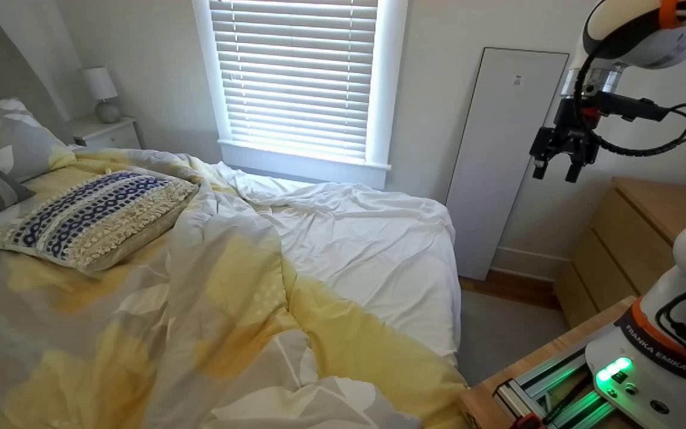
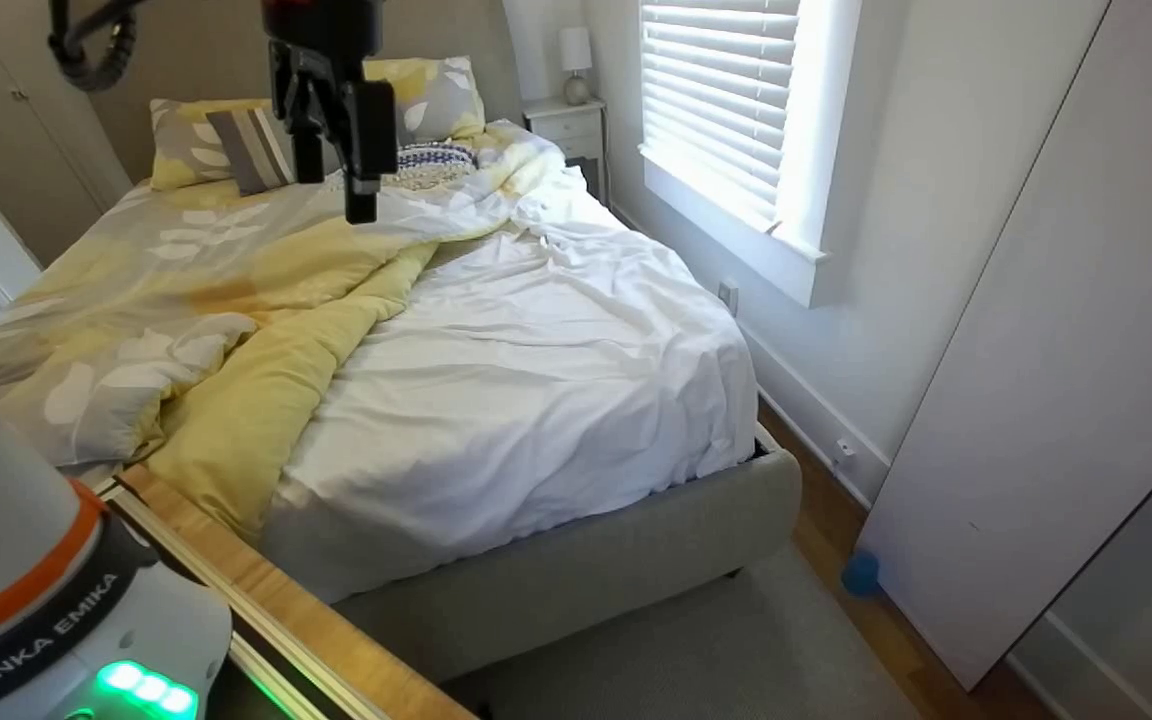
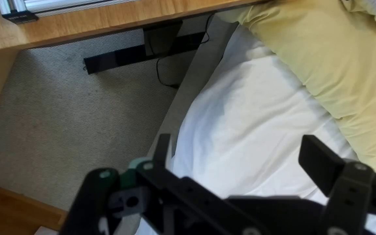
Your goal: Pull the white bed sheet backwards
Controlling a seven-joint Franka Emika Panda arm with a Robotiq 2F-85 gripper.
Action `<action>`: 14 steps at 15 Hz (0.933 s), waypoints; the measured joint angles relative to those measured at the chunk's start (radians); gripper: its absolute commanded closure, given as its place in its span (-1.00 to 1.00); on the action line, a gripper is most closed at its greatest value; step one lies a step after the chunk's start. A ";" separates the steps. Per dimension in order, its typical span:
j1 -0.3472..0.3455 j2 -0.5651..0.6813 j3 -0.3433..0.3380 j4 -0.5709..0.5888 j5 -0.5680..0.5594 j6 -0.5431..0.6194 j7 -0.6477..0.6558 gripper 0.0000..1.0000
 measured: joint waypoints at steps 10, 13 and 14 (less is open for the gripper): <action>0.029 0.170 0.052 0.053 0.069 0.237 0.021 -1.00; 0.043 0.317 0.070 0.100 0.094 0.412 0.034 -1.00; 0.043 0.369 0.068 0.119 0.098 0.464 0.034 -1.00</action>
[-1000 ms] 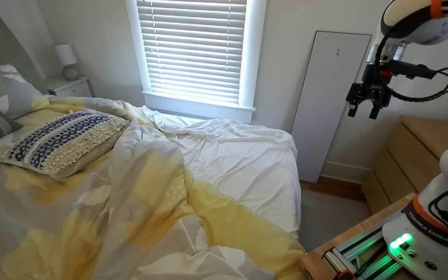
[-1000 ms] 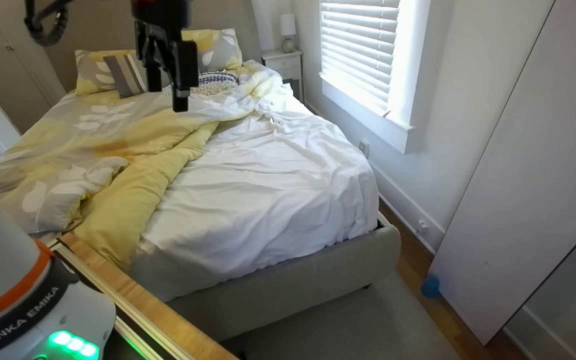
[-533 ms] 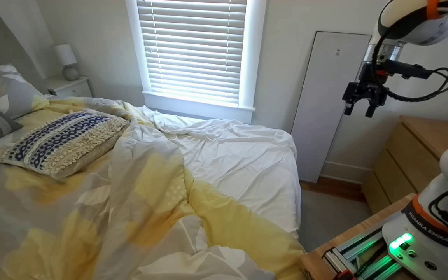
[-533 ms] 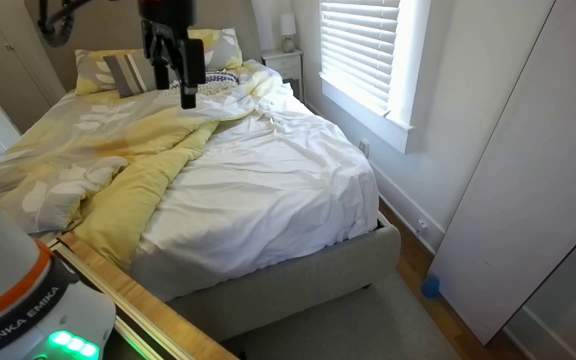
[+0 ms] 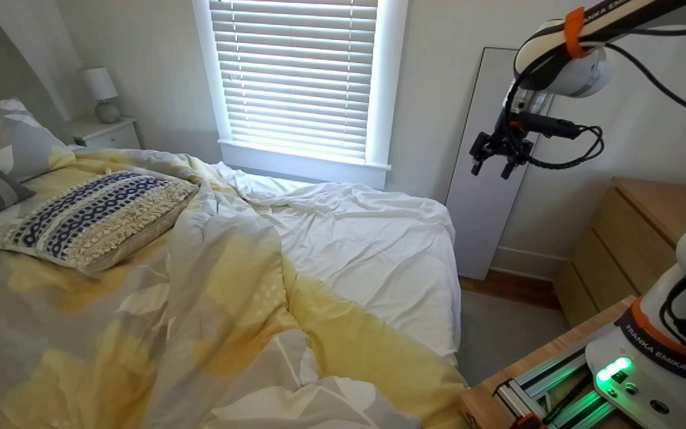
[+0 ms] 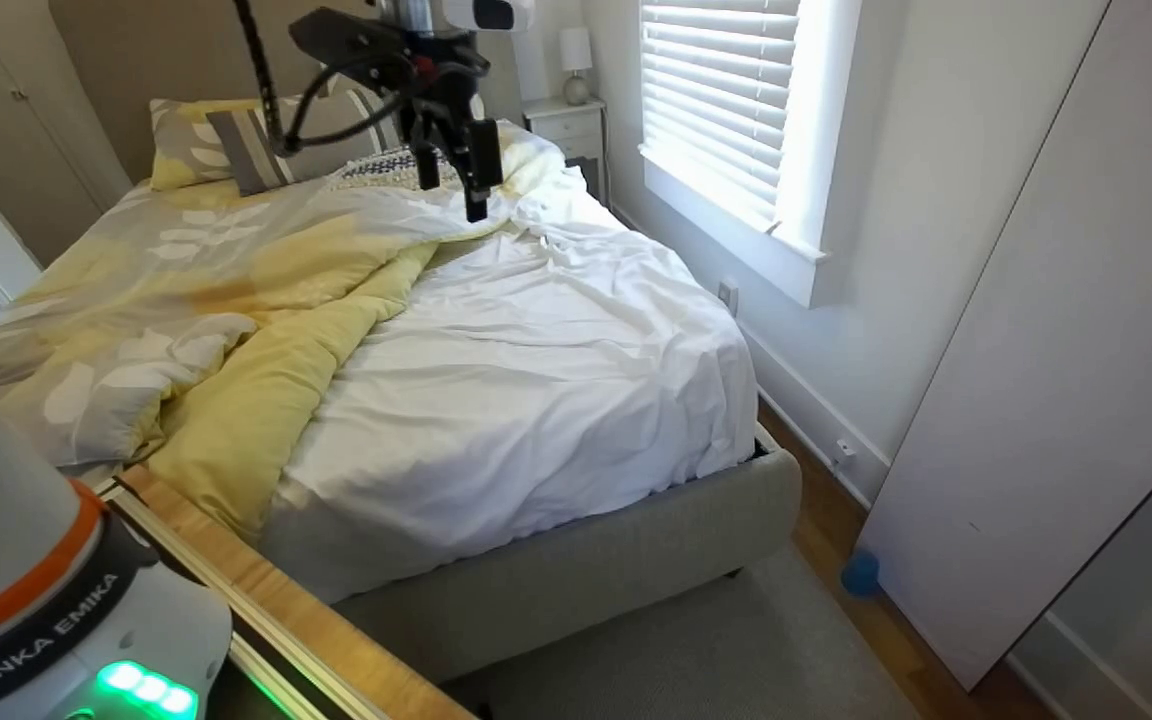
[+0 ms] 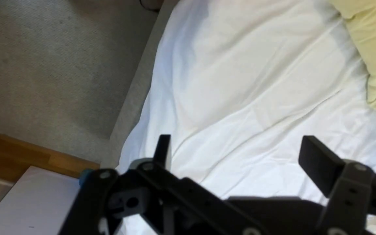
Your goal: Pull the white bed sheet backwards
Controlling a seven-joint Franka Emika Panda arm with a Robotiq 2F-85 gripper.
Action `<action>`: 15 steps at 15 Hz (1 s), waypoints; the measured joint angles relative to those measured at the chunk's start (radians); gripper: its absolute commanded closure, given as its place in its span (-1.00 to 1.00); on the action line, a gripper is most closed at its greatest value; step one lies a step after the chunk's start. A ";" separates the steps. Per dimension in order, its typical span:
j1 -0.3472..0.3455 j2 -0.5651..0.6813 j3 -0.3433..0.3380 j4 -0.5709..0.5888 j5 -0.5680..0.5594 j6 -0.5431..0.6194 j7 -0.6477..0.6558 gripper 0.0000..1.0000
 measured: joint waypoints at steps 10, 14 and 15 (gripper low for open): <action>-0.057 0.478 -0.037 0.231 0.070 0.356 -0.071 -1.00; -0.102 0.638 -0.013 0.312 0.082 0.447 -0.114 -1.00; -0.115 0.670 -0.003 0.330 0.089 0.451 -0.124 -1.00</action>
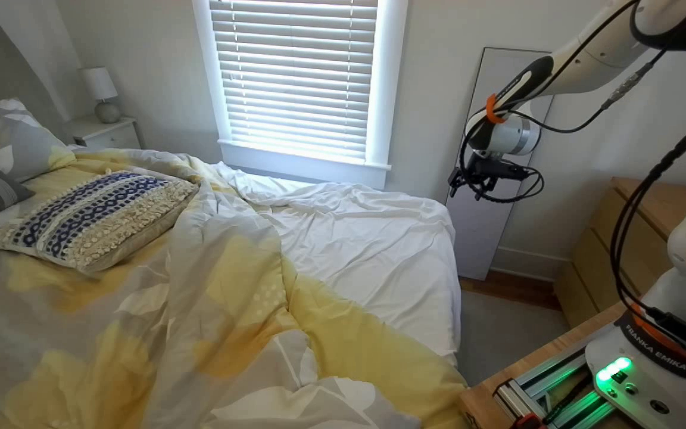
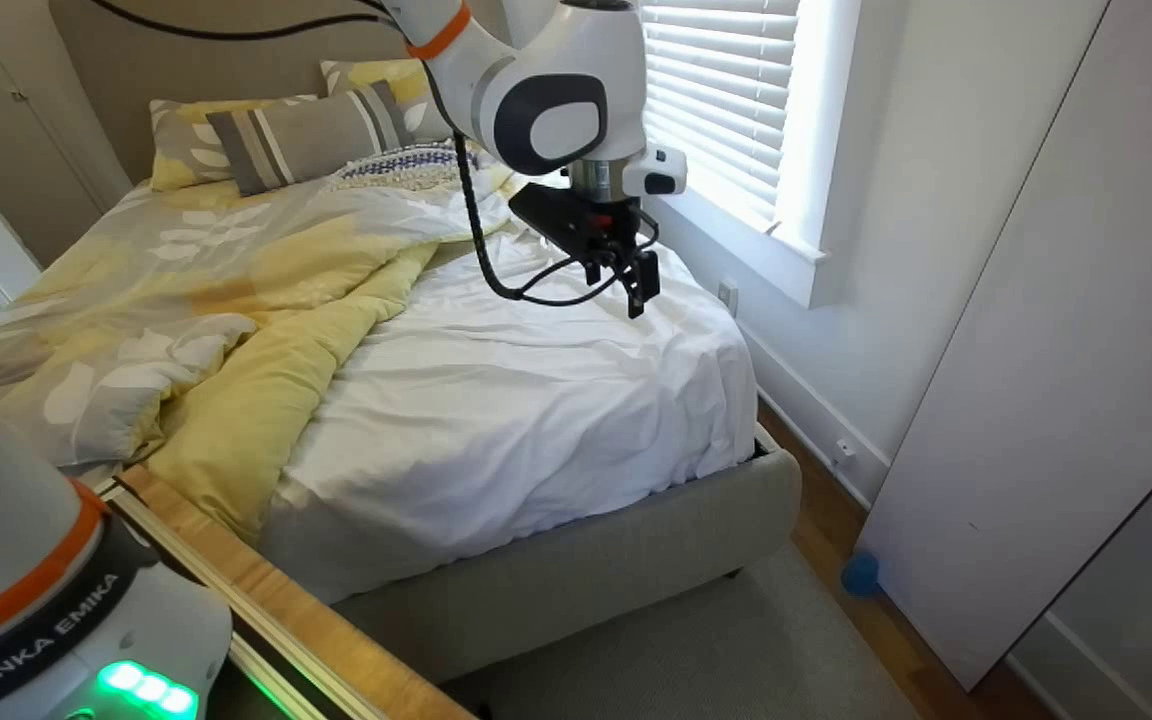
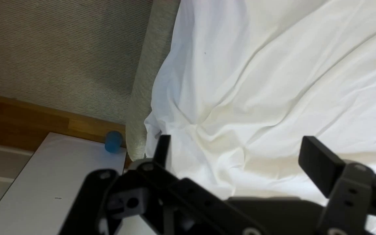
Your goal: Pull the white bed sheet backwards
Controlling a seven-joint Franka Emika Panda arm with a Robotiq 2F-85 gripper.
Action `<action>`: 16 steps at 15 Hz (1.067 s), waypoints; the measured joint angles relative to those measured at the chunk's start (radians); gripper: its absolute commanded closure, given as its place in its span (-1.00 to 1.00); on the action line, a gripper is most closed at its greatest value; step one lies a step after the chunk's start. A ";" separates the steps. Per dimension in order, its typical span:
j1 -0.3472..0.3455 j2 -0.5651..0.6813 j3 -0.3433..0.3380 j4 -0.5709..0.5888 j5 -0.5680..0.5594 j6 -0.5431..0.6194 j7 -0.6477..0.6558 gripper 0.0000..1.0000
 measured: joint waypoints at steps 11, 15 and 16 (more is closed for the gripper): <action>-0.041 0.060 0.049 0.052 0.014 0.012 -0.019 -1.00; -0.086 0.132 0.101 0.105 0.038 0.029 -0.049 -1.00; -0.096 0.153 0.111 0.120 0.040 0.036 -0.057 -1.00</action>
